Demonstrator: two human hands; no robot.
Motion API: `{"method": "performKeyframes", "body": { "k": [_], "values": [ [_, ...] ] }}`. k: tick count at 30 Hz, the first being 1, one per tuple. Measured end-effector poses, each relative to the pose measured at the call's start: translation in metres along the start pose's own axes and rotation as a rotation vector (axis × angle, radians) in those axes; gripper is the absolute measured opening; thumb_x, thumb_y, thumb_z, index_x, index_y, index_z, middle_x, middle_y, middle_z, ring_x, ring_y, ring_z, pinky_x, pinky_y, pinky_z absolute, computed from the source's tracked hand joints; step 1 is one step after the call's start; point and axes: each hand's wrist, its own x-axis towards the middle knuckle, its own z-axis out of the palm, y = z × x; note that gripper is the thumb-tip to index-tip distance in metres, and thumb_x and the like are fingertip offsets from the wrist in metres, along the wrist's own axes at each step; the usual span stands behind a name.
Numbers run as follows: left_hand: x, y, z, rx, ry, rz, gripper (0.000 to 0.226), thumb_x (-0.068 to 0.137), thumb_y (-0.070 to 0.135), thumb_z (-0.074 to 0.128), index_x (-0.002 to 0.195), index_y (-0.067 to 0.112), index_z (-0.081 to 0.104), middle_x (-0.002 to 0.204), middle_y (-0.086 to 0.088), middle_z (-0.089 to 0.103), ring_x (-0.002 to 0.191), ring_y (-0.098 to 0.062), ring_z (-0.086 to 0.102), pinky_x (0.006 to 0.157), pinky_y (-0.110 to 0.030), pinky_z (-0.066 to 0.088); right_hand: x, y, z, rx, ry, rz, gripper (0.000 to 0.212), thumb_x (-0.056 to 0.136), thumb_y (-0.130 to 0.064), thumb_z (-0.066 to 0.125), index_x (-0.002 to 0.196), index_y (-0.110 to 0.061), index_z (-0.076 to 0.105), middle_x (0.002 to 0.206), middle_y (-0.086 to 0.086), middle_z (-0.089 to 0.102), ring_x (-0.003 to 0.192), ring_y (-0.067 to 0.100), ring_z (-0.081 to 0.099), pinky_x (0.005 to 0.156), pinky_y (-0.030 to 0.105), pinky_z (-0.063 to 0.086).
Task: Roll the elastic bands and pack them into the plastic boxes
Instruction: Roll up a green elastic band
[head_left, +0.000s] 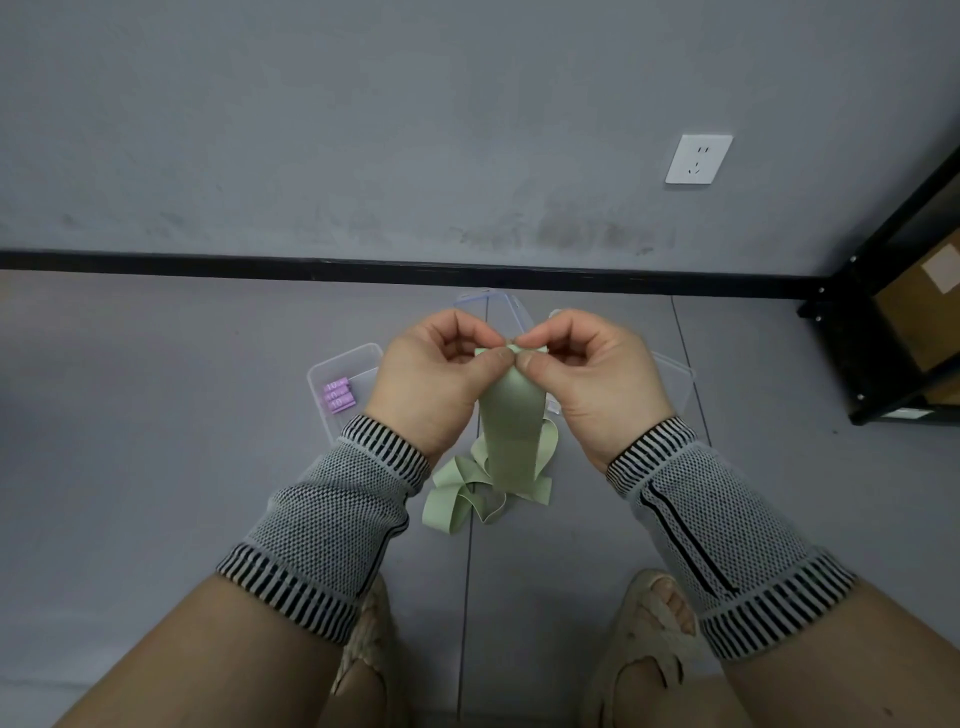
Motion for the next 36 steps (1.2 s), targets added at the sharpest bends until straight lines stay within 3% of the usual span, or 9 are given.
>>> {"method": "performKeyframes", "body": {
  "k": [3, 5, 8, 11, 15, 18, 23, 28, 36],
  "values": [
    [-0.001, 0.005, 0.000, 0.053, 0.012, 0.075, 0.022, 0.079, -0.005, 0.067, 0.071, 0.013, 0.058, 0.066, 0.000, 0.060, 0.060, -0.005, 0.055, 0.059, -0.016, 0.050, -0.002, -0.003, -0.001, 0.057, -0.052, -0.006, 0.022, 0.080, 0.005, 0.068, 0.076, -0.017, 0.066, 0.073, -0.005, 0.068, 0.071, 0.009, 0.064, 0.071, 0.026, 0.055],
    [-0.002, 0.007, -0.001, 0.074, 0.009, 0.118, 0.022, 0.079, -0.005, 0.067, 0.071, 0.014, 0.058, 0.070, -0.002, 0.061, 0.064, -0.009, 0.057, 0.061, -0.017, 0.051, -0.002, -0.003, -0.003, 0.086, -0.074, -0.012, 0.018, 0.081, 0.002, 0.068, 0.082, -0.016, 0.067, 0.078, -0.004, 0.069, 0.075, 0.009, 0.066, 0.073, 0.025, 0.055],
    [-0.002, 0.006, -0.001, 0.079, 0.002, 0.160, 0.023, 0.079, -0.003, 0.068, 0.072, 0.015, 0.056, 0.076, -0.012, 0.062, 0.073, -0.020, 0.057, 0.068, -0.027, 0.053, -0.003, -0.003, -0.005, 0.060, -0.060, -0.024, 0.007, 0.083, -0.008, 0.069, 0.086, -0.014, 0.068, 0.081, 0.004, 0.070, 0.077, 0.015, 0.067, 0.074, 0.030, 0.057],
    [-0.004, 0.007, 0.001, 0.076, 0.004, 0.171, 0.020, 0.075, 0.004, 0.072, 0.073, 0.015, 0.056, 0.085, -0.031, 0.062, 0.078, -0.028, 0.057, 0.075, -0.041, 0.052, -0.004, -0.004, -0.006, 0.024, -0.055, -0.012, 0.003, 0.084, -0.009, 0.068, 0.082, -0.011, 0.068, 0.071, 0.001, 0.071, 0.065, 0.012, 0.068, 0.060, 0.025, 0.056],
    [-0.003, 0.007, -0.001, 0.005, -0.024, 0.089, 0.021, 0.078, -0.005, 0.068, 0.081, 0.013, 0.058, 0.076, -0.006, 0.067, 0.073, -0.014, 0.065, 0.071, -0.026, 0.056, -0.003, -0.003, -0.007, 0.045, -0.032, -0.025, 0.011, 0.081, -0.005, 0.071, 0.075, -0.014, 0.068, 0.068, 0.000, 0.070, 0.066, 0.014, 0.067, 0.065, 0.029, 0.057],
    [-0.001, 0.008, -0.004, 0.005, -0.044, -0.055, 0.016, 0.078, 0.002, 0.070, 0.083, 0.013, 0.061, 0.061, 0.003, 0.067, 0.062, -0.010, 0.065, 0.062, -0.026, 0.056, -0.001, -0.001, -0.008, 0.035, -0.034, -0.042, 0.016, 0.080, -0.003, 0.071, 0.073, -0.017, 0.068, 0.067, -0.004, 0.067, 0.068, 0.013, 0.063, 0.071, 0.033, 0.057],
    [-0.001, 0.011, -0.007, -0.063, -0.072, -0.138, 0.011, 0.080, 0.001, 0.067, 0.080, 0.009, 0.060, 0.057, 0.002, 0.064, 0.055, -0.008, 0.062, 0.053, -0.018, 0.052, -0.001, -0.003, -0.007, 0.063, -0.059, -0.053, 0.017, 0.079, 0.002, 0.070, 0.076, -0.014, 0.065, 0.061, -0.011, 0.063, 0.060, 0.001, 0.058, 0.063, 0.019, 0.051],
    [-0.001, 0.011, -0.012, -0.162, -0.101, -0.147, 0.008, 0.083, 0.001, 0.063, 0.080, 0.008, 0.063, 0.069, -0.005, 0.068, 0.064, -0.013, 0.063, 0.061, -0.023, 0.054, -0.001, -0.004, -0.006, 0.076, -0.051, -0.060, 0.019, 0.078, 0.005, 0.070, 0.076, -0.014, 0.065, 0.069, -0.002, 0.061, 0.062, 0.004, 0.058, 0.064, 0.019, 0.052],
    [0.000, 0.011, -0.014, -0.079, -0.084, -0.045, 0.020, 0.081, -0.009, 0.061, 0.075, 0.009, 0.061, 0.062, -0.004, 0.059, 0.059, -0.014, 0.058, 0.059, -0.022, 0.051, -0.001, -0.002, -0.004, 0.119, -0.087, -0.035, 0.022, 0.079, 0.006, 0.068, 0.081, -0.016, 0.064, 0.076, -0.001, 0.066, 0.074, 0.011, 0.064, 0.073, 0.025, 0.055]
  ]
}}
